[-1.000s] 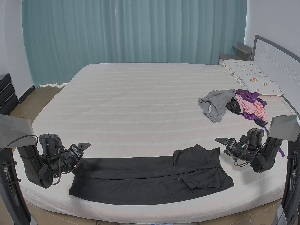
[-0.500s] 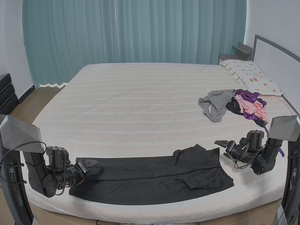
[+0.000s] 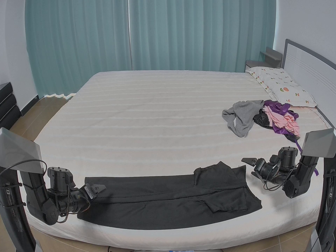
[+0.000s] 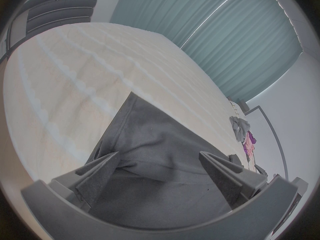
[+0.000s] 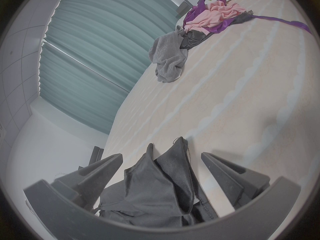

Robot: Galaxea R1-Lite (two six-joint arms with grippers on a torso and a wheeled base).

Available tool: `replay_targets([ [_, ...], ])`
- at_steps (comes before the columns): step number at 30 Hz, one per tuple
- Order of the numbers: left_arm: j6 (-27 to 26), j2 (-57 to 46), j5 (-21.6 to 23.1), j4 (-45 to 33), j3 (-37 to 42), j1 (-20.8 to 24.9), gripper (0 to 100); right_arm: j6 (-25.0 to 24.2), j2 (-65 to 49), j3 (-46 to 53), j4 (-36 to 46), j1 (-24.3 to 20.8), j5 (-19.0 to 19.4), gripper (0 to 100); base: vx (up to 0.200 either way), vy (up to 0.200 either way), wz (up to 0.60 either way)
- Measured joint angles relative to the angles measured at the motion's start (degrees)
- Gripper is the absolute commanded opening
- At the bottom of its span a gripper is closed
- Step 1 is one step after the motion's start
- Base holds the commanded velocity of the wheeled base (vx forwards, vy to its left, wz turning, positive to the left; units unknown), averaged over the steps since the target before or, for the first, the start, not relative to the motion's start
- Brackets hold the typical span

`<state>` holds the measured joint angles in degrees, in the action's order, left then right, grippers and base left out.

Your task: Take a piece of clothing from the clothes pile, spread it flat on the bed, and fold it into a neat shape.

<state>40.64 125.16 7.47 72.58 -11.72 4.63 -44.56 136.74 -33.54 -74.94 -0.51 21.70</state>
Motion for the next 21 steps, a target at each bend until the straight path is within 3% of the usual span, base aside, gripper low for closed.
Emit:
replay_targets([
  [12, -2.0, -5.1, -0.5, -4.4, 1.3, -3.4, 100, -0.7, -7.0, 7.3, 0.8, -1.6, -1.1, 100, 0.0, 0.0, 0.0],
  [21, -3.1, -4.9, -0.8, -6.5, 1.5, -4.7, 100, -1.8, -9.5, 13.2, 0.6, -4.7, -6.0, 100, 0.0, 0.0, 0.0],
])
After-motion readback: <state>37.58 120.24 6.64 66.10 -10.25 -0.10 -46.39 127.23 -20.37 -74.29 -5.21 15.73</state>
